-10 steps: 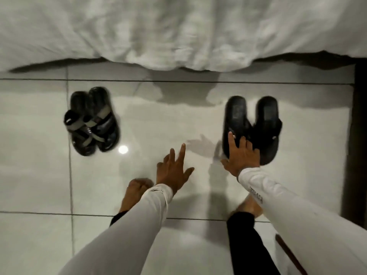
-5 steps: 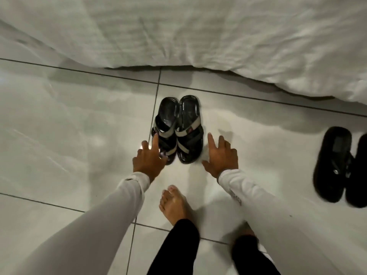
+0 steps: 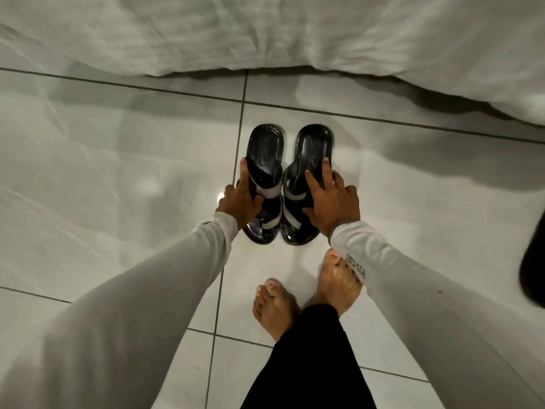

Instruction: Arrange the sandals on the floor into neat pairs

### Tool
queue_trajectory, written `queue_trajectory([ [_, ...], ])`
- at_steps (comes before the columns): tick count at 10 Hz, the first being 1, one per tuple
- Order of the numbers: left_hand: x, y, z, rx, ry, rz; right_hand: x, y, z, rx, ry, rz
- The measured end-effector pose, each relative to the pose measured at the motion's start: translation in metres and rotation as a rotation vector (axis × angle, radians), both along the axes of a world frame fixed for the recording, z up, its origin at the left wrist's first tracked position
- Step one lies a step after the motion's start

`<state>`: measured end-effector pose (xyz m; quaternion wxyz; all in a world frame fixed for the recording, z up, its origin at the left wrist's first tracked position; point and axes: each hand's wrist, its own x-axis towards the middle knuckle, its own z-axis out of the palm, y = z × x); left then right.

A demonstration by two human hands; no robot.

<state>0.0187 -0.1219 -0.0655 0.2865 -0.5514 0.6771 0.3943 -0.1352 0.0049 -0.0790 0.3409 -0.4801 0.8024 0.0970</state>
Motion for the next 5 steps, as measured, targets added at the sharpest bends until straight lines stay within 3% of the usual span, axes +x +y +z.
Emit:
queue_trajectory([
  [5,-0.022,-0.004,0.011,-0.016,-0.007,-0.063,-0.014,-0.010,0.012,0.000,-0.099,-0.097],
])
